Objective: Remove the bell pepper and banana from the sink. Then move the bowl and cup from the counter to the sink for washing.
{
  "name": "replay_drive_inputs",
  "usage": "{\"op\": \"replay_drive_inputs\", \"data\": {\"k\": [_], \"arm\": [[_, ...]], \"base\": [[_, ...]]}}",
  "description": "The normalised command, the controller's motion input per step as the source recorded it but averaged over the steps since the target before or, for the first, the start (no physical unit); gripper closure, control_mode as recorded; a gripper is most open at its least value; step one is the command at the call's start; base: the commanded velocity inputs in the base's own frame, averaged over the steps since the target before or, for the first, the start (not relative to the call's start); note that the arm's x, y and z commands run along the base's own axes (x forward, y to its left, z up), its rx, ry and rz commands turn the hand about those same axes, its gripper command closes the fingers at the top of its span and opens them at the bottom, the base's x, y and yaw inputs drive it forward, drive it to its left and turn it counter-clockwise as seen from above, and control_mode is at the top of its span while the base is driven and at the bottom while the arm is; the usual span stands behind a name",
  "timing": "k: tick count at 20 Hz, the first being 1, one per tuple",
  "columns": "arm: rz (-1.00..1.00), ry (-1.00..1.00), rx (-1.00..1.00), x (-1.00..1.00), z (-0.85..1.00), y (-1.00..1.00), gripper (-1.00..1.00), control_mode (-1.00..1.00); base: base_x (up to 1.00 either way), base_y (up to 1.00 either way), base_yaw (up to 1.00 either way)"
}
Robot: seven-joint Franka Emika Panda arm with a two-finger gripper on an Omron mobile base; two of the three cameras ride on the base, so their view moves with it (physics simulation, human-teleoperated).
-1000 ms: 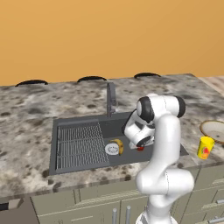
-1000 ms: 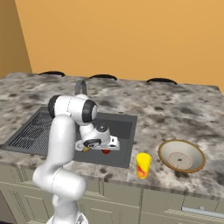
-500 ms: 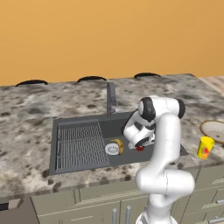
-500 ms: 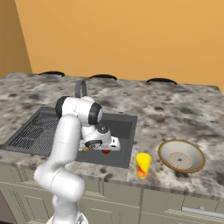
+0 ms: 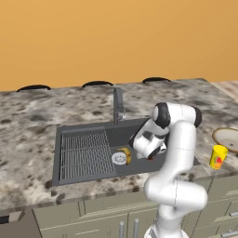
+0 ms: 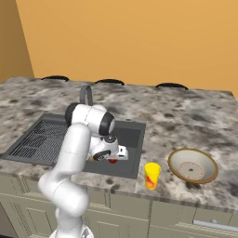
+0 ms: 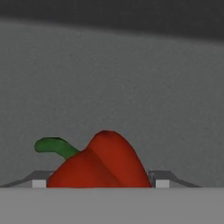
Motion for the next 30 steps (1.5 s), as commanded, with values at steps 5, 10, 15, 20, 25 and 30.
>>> {"op": "replay_drive_inputs", "data": {"k": [5,10,15,20,25,30], "arm": [[0.04,0.0,0.0,0.02,-0.03,0.0,1.0,-1.0],[0.07,0.05,0.0,0.0,0.13,0.0,1.0,-1.0],[0.09,0.04,0.0,-0.02,0.31,0.0,1.0,-1.0],[0.05,0.04,0.0,-0.01,0.4,0.0,1.0,-1.0],[0.0,0.07,0.0,-0.13,0.4,-0.09,1.0,-1.0],[0.0,0.02,0.0,-0.14,0.41,-0.06,1.0,-1.0]], "base": [[0.0,0.0,0.0],[0.0,0.0,0.0],[0.0,0.0,0.0],[0.0,0.0,0.0],[0.0,0.0,0.0],[0.0,0.0,0.0]]}}
